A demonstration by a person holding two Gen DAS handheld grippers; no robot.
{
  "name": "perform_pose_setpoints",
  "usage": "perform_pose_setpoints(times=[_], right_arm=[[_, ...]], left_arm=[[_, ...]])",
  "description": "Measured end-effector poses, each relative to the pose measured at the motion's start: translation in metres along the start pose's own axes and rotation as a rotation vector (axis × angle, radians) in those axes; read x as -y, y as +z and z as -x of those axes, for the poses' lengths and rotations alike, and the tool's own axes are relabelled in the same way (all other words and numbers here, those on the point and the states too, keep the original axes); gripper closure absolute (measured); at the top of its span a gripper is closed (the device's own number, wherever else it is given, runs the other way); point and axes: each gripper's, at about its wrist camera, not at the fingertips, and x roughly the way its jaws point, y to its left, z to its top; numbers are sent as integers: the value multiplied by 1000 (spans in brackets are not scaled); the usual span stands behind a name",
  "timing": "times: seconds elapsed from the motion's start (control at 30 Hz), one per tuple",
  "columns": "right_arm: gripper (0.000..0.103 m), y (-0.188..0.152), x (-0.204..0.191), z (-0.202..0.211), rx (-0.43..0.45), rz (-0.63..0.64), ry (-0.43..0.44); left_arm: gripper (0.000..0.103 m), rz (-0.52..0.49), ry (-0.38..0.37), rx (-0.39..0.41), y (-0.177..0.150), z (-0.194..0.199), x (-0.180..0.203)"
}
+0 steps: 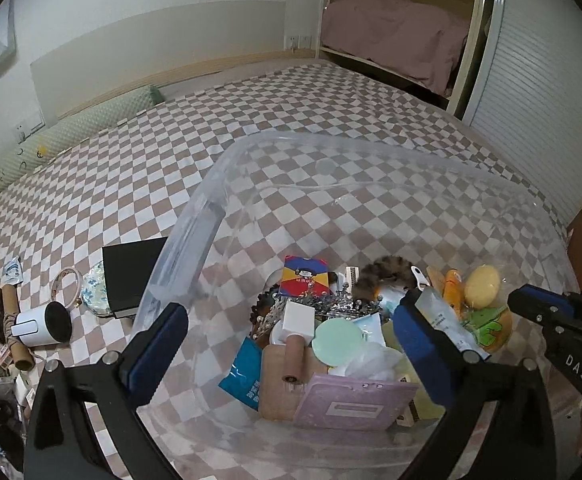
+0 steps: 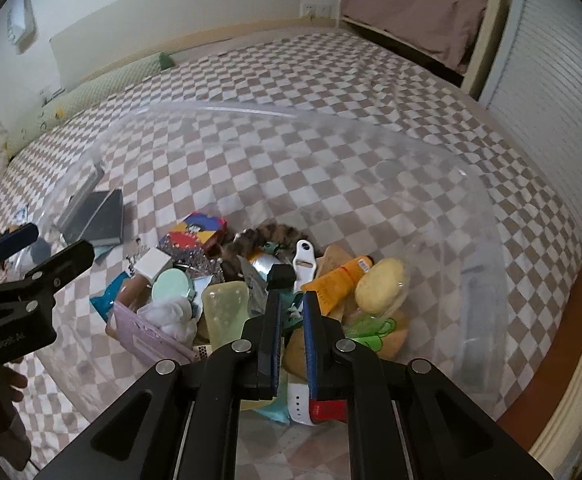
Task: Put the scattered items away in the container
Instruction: 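Lower both tools into the container and open them to release the items, then lift both open tools out of the container and back toward the pile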
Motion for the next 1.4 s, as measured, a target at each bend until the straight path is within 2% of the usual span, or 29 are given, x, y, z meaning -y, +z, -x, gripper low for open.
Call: perform_pose_setpoints(times=[0.03, 0.07, 0.1, 0.2, 0.23, 0.27, 0.3, 0.43, 0.63, 0.9, 1.4], right_arm=[[75, 0, 1, 2, 3, -4, -8], [52, 0, 2, 5, 13, -6, -18], [37, 0, 3, 8, 25, -7, -26], [32, -1, 5, 15, 54, -15, -41], [27, -1, 6, 17, 59, -24, -40], [11, -2, 8, 19, 66, -32, -42], [0, -3, 10, 20, 73, -36, -45], [0, -6, 14, 21, 56, -58, -19], [0, -10, 15, 26, 57, -50, -34], [0, -14, 9, 36, 83, -47, -15], [0, -12, -37, 44, 157, 26, 34]], left_arm=[[0, -3, 0, 1, 0, 2, 1], [0, -6, 0, 3, -1, 4, 1], [0, -9, 1, 5, -1, 6, 2], [0, -19, 8, 15, -2, 12, 4], [0, -23, 9, 18, -2, 14, 5], [0, -25, 11, 20, -2, 16, 6], [0, -27, 12, 22, -2, 17, 7], [0, -34, 18, 27, -4, 23, 8], [0, -35, 26, 31, -8, 30, 6], [0, -30, 34, 37, -15, 42, 0], [0, 11, 76, 75, -40, 76, -39]])
